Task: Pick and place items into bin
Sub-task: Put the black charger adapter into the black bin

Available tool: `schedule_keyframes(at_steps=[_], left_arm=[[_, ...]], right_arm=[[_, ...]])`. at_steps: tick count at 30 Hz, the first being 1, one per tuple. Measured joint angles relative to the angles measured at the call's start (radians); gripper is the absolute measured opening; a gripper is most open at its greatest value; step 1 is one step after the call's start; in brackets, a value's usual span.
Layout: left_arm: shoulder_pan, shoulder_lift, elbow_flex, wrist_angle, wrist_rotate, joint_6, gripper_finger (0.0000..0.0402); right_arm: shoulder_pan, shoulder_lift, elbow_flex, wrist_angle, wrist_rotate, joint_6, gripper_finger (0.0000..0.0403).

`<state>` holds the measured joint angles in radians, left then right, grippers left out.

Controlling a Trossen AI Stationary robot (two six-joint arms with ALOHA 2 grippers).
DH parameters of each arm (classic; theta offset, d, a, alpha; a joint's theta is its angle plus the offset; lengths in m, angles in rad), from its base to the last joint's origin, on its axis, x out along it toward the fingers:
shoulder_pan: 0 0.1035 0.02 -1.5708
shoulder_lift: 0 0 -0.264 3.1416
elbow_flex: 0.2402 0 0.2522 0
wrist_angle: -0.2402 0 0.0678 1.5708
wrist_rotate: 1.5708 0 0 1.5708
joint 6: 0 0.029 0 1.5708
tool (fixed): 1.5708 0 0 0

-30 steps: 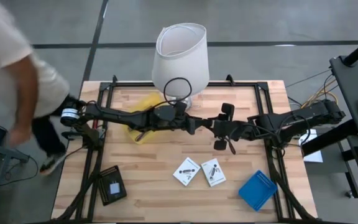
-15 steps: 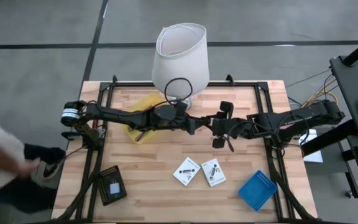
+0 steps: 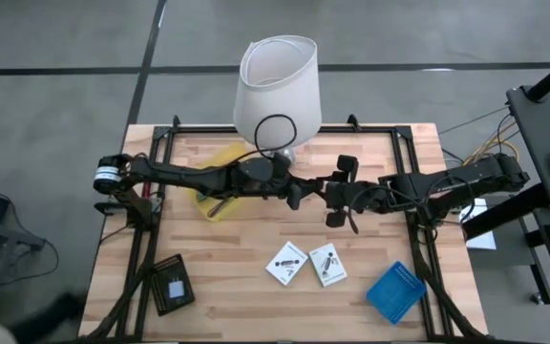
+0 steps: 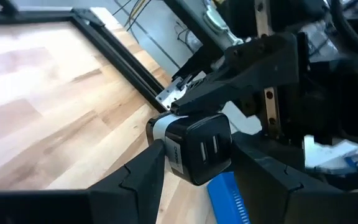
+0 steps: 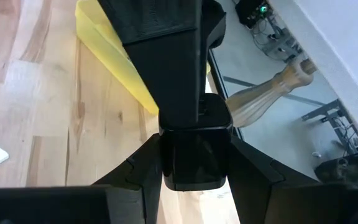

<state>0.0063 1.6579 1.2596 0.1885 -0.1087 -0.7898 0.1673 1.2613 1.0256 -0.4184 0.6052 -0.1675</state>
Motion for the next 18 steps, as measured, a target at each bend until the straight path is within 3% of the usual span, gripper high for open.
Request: schedule_keyframes(at_steps=[9,18], left_arm=[[0.001,-0.009,0.0,-0.005,0.043,0.165,0.0175],[0.0,-0.01,0.001,0.005,0.036,0.126,0.0292]], right_arm=[[0.0,-0.002,0.001,-0.001,-0.004,0.0,0.013],[-0.002,0.0,0.001,-0.012,-0.004,0.002,0.013]])
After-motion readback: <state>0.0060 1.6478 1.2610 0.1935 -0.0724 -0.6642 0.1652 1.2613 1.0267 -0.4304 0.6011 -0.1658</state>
